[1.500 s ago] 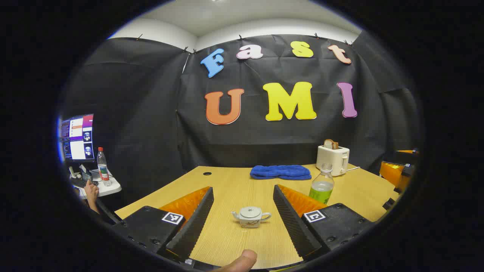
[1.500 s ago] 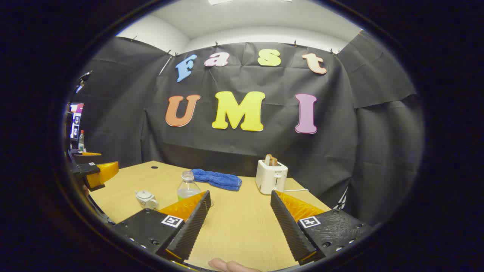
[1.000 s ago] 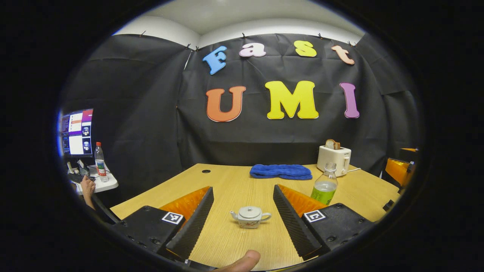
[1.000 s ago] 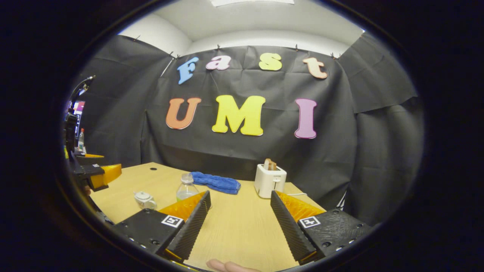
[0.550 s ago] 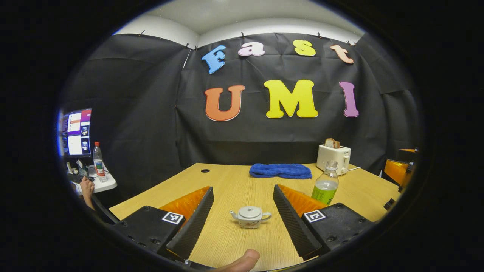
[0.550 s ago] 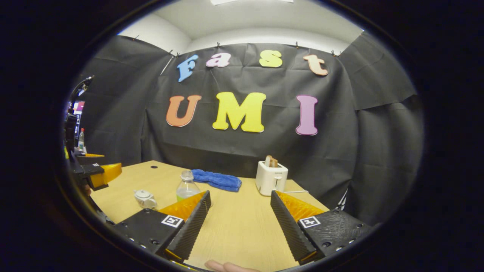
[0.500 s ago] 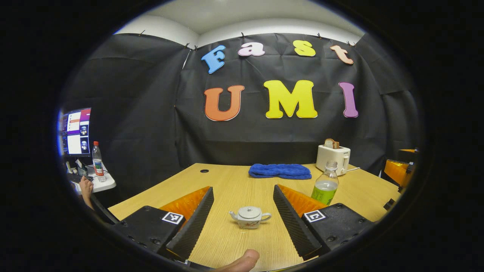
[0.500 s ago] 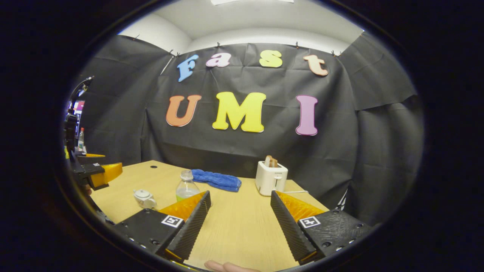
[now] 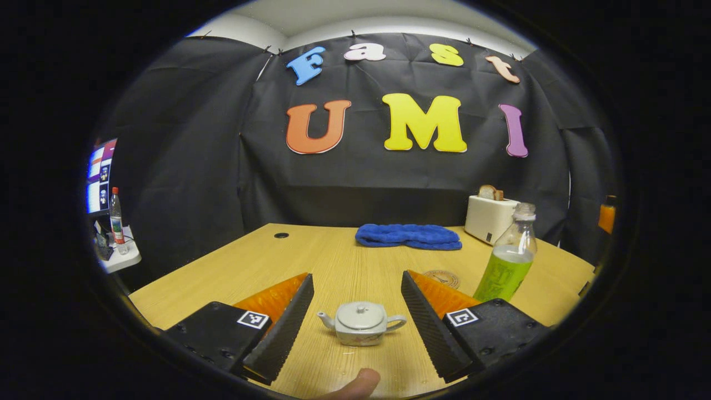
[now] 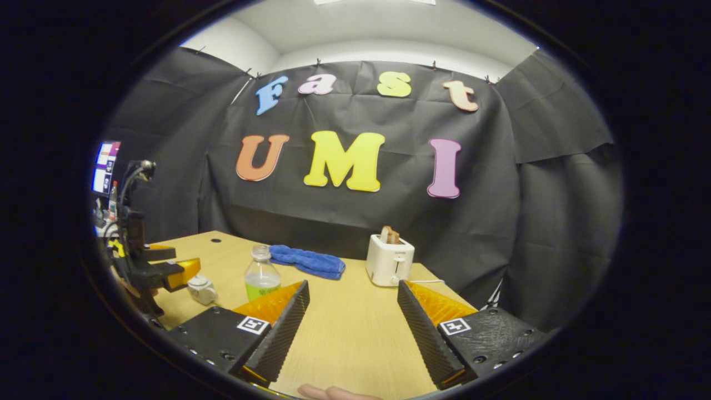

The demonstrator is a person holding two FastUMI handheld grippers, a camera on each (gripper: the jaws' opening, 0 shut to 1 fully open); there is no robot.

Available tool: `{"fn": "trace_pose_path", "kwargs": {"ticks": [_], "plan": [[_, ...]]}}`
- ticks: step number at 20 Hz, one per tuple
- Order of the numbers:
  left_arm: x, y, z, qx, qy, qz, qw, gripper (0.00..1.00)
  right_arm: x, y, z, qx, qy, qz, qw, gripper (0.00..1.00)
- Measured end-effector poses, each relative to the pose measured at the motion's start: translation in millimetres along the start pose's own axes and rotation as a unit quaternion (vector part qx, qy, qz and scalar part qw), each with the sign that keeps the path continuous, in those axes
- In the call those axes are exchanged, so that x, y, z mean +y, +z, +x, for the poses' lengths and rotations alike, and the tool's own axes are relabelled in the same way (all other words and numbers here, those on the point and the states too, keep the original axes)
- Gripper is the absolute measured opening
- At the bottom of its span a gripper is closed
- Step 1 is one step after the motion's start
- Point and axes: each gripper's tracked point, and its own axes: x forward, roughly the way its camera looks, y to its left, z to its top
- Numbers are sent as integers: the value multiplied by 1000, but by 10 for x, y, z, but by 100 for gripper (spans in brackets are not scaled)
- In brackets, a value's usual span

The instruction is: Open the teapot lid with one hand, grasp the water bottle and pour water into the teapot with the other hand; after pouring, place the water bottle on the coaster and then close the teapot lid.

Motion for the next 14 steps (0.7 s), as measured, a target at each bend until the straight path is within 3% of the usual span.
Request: {"fn": "trace_pose_path", "kwargs": {"ticks": [3,4,5,8,11,12,14], "plan": [[-60,-144,177,9,-18,4,1000,97,2,-47,29,6,2,3,1000,95],[-69,-225,221,20,-21,2,1000,92,5,-65,42,9,3,4,1000,98],[-99,-302,268,29,-30,3,999,77,6,-69,54,12,3,5,1000,95],[-68,-309,287,21,-27,15,999,66,-8,-101,86,16,-1,1,1000,98],[-17,-335,320,14,-25,18,999,40,8,-129,93,21,-1,1,1000,98],[9,-338,341,13,-20,19,1000,39,13,-150,96,23,1,1,1000,98],[-28,-332,357,13,-22,18,1000,26,10,-165,110,26,1,1,1000,95]]}}
